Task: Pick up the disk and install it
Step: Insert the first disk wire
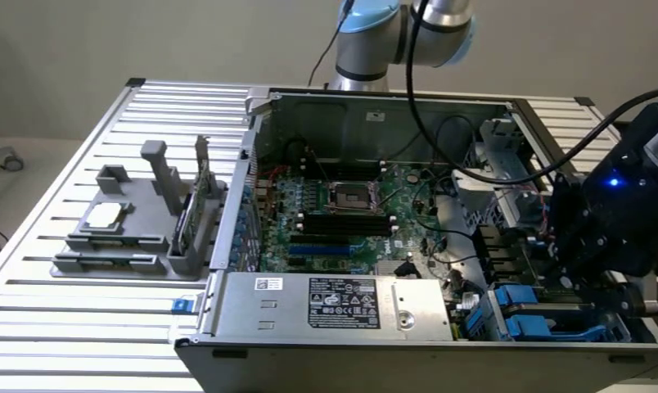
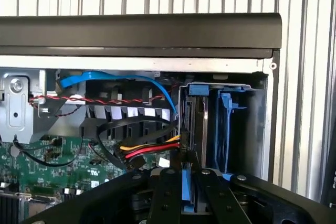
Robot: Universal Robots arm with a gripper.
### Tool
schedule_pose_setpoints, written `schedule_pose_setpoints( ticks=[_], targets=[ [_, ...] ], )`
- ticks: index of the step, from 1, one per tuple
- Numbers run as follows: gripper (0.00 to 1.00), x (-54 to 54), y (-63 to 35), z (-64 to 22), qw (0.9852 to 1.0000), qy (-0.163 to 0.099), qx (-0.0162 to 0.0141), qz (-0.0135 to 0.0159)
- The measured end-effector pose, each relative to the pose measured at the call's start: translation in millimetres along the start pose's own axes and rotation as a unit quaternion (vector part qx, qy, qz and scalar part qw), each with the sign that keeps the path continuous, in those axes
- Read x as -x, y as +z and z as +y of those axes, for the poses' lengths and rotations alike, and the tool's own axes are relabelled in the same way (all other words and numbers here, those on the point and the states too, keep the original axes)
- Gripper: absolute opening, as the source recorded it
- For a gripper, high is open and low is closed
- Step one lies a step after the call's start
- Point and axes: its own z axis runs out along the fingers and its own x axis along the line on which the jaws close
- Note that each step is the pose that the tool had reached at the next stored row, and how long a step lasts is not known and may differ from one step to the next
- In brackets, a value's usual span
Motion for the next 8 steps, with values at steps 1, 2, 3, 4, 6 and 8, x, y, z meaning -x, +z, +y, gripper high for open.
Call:
schedule_pose_setpoints(
  ticks=[1, 2, 3, 4, 6, 8],
  targets=[
    [0.17, -1.7, 0.2, 0.2, 1.0, 0.001, 0.0002, -0.0001],
    [0.17, -3.6, 0.5, 0.5, 1.0, 0.002, 0.0004, -0.0004],
    [0.17, -5.3, 0.9, 1.1, 1.0, 0.002, 0.0004, -0.0012],
    [0.17, -6.8, 1.2, 1.7, 1.0, 0.003, 0.0005, -0.0029],
    [0.17, -10.2, 1.9, 3.2, 1.0, 0.003, 0.0004, -0.009],
    [0.17, -13.0, 2.9, 4.6, 0.9998, 0.002, 0.0003, -0.021]
  ],
)
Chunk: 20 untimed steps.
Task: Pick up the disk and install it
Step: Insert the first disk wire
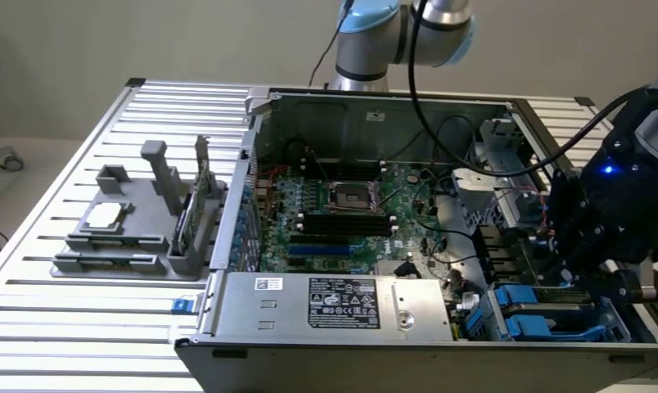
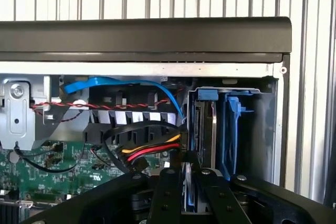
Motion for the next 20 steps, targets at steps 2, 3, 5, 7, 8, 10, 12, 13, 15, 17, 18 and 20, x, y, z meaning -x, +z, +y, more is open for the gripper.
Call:
schedule_pose_setpoints(
  ticks=[2, 3, 5, 7, 8, 10, 12, 13, 15, 17, 18, 20],
  targets=[
    [0.17, -1.4, 0.6, 1.4, 0.9999, -0.001, -0.0001, -0.0145],
    [0.17, -1.9, 0.9, 2.1, 0.9998, -0.001, -0.0002, -0.0212],
    [0.17, -3.3, 1.4, 3.4, 0.9995, -0.001, -0.0002, -0.0312],
    [0.17, -4.9, 1.7, 4.8, 0.9993, 0.0, -0.0002, -0.0364],
    [0.17, -5.6, 1.8, 5.6, 0.9993, 0.001, -0.0002, -0.0373],
    [0.17, -6.5, 2.2, 7.4, 0.9993, 0.005, 0.0, -0.038],
    [0.17, -7.1, 2.4, 9.2, 0.9992, 0.01, 0.0002, -0.0387],
    [0.17, -7.4, 2.5, 10.2, 0.9992, 0.013, 0.0003, -0.0391],
    [0.17, -7.8, 2.8, 11.7, 0.999, 0.018, 0.0006, -0.04],
    [0.17, -7.8, 3.5, 12.5, 0.9988, 0.025, 0.0005, -0.0418],
    [0.17, -7.7, 4.0, 12.8, 0.9987, 0.028, 0.0004, -0.0433],
    [0.17, -7.6, 5.1, 13.1, 0.9983, 0.034, 0.0003, -0.0474]
  ],
)
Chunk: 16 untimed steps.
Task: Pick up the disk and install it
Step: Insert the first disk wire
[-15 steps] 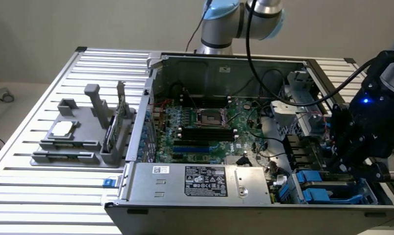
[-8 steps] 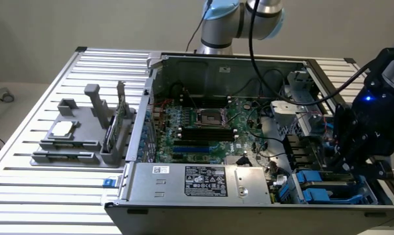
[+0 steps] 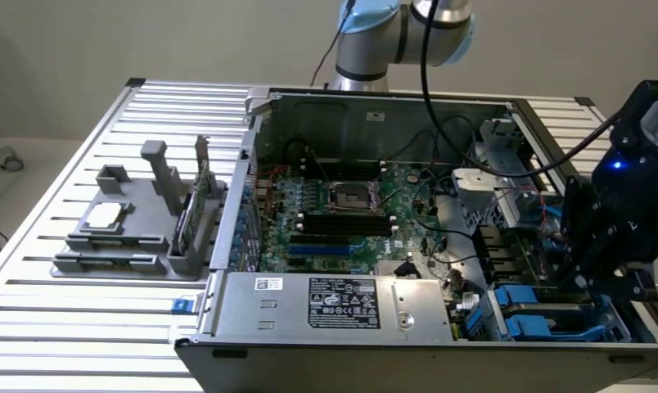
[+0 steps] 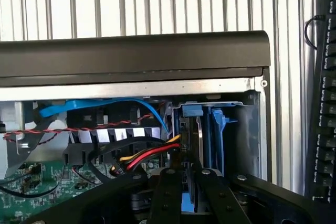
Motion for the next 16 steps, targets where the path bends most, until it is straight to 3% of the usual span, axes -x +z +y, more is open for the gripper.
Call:
schedule_pose_setpoints(
  ticks=[2, 9, 14, 16],
  targets=[
    [0.17, 0.0, 1.0, 0.1, 1.0, 0.005, -0.0002, -0.0049],
    [0.17, -4.1, 1.6, -0.1, 0.9996, 0.008, -0.0035, -0.0266],
    [0.17, -11.5, 1.5, -0.6, 0.9993, 0.007, -0.01, -0.0356],
    [0.17, -12.7, 1.5, -0.7, 0.9992, 0.008, -0.0123, -0.0374]
  ],
)
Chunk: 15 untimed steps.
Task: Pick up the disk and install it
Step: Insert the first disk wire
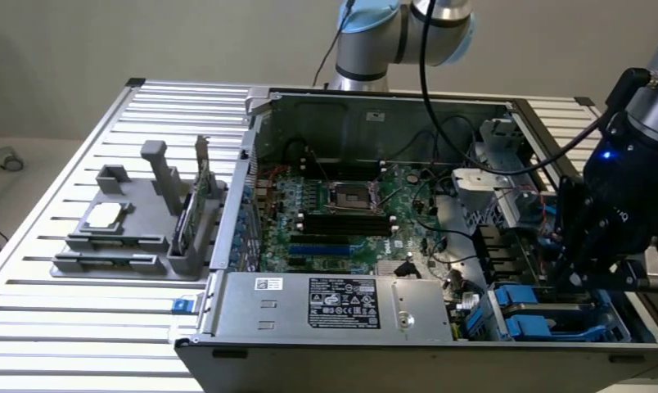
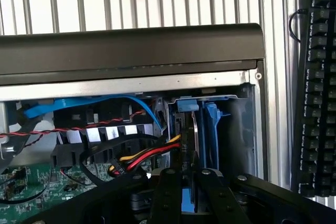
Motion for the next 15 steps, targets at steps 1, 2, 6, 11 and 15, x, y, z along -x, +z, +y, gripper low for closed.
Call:
schedule_pose_setpoints(
  ticks=[1, 2, 6, 11, 15],
  targets=[
    [0.17, -0.8, -0.1, 0.0, 1.0, 0.0, -0.0007, -0.0006],
    [0.17, -2.1, -0.2, 0.2, 1.0, 0.001, -0.0012, -0.0013],
    [0.17, -4.1, -0.4, 0.4, 1.0, 0.001, -0.0014, -0.0037],
    [0.17, -6.0, 0.5, 4.9, 1.0, 0.001, -0.0023, -0.0041],
    [0.17, -6.3, 2.0, 6.3, 1.0, 0.0, -0.0056, -0.0051]
  ],
)
